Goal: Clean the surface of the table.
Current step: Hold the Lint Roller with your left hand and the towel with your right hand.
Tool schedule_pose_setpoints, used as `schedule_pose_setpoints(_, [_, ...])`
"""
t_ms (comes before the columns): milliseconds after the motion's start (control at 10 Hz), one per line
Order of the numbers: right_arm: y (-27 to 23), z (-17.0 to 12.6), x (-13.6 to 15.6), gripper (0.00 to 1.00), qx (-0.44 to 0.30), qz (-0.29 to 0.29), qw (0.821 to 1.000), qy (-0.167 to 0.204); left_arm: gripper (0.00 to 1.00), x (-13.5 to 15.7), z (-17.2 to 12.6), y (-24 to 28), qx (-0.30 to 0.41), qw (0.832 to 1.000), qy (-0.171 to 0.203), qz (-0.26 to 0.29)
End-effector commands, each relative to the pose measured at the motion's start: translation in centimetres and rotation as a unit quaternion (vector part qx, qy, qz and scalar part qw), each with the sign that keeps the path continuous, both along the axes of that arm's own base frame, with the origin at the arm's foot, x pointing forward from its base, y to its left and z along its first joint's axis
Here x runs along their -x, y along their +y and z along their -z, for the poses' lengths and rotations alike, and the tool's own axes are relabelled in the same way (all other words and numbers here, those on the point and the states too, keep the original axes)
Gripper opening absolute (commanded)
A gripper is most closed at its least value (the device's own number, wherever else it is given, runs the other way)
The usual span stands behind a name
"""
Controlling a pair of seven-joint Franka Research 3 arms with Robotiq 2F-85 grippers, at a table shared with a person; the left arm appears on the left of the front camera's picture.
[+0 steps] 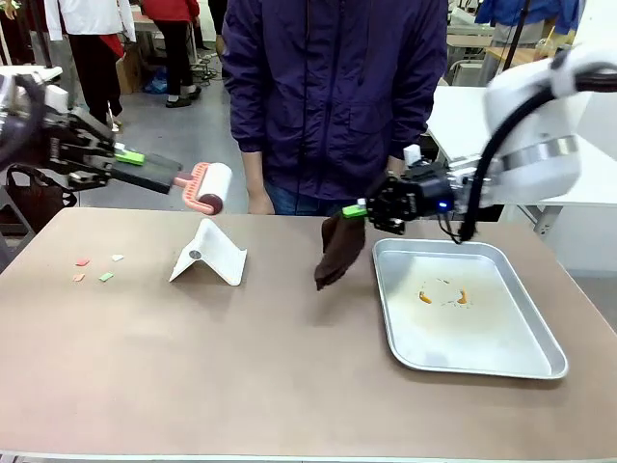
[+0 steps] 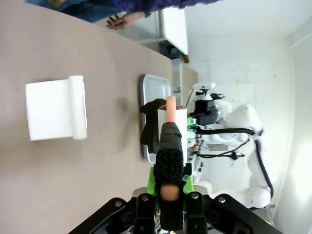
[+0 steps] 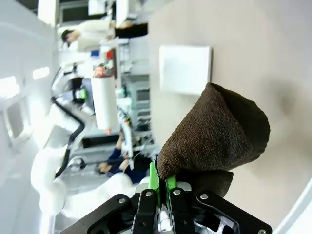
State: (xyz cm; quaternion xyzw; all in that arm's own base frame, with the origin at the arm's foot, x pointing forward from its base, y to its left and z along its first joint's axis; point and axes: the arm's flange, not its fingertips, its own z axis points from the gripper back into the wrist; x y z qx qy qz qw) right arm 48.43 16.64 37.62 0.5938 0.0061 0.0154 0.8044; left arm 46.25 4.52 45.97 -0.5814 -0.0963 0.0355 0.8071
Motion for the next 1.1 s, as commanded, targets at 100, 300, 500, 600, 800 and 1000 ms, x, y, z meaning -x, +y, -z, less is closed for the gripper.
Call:
schedule_pose_setpoints(100, [-7.1, -2.0, 6.2, 0.0, -0.044, 0.022, 0.998, -0.05, 0.0, 3.9, -0.6, 6.0, 0.032, 0.999, 0.02, 0.03])
schedule_pose_setpoints(300, [-12.0, -3.6, 10.8, 0.0, -0.057, 0.071, 0.992, -0.083, 0.0, 6.1, -0.6, 11.1, 0.023, 0.997, 0.042, 0.064])
schedule_pose_setpoints(500, [-17.9, -5.1, 13.9, 0.0, -0.093, 0.081, 0.987, -0.103, 0.0, 8.7, -0.1, 16.1, 0.049, 0.998, 0.022, 0.036])
schedule_pose_setpoints(600, [-20.6, -5.5, 15.0, 0.0, -0.089, 0.103, 0.986, -0.096, 0.0, 10.2, 0.4, 18.6, 0.051, 0.998, 0.008, 0.02])
schedule_pose_setpoints(800, [-25.9, -5.1, 16.4, 0.0, -0.088, 0.125, 0.984, -0.092, 0.0, 12.3, 2.8, 24.0, 0.097, 0.995, -0.02, -0.032])
schedule_pose_setpoints(1000, [-29.9, -3.2, 17.8, 0.0, -0.104, 0.142, 0.98, -0.098, 0.0, 12.8, 5.8, 26.6, 0.052, 0.996, 0.002, -0.075])
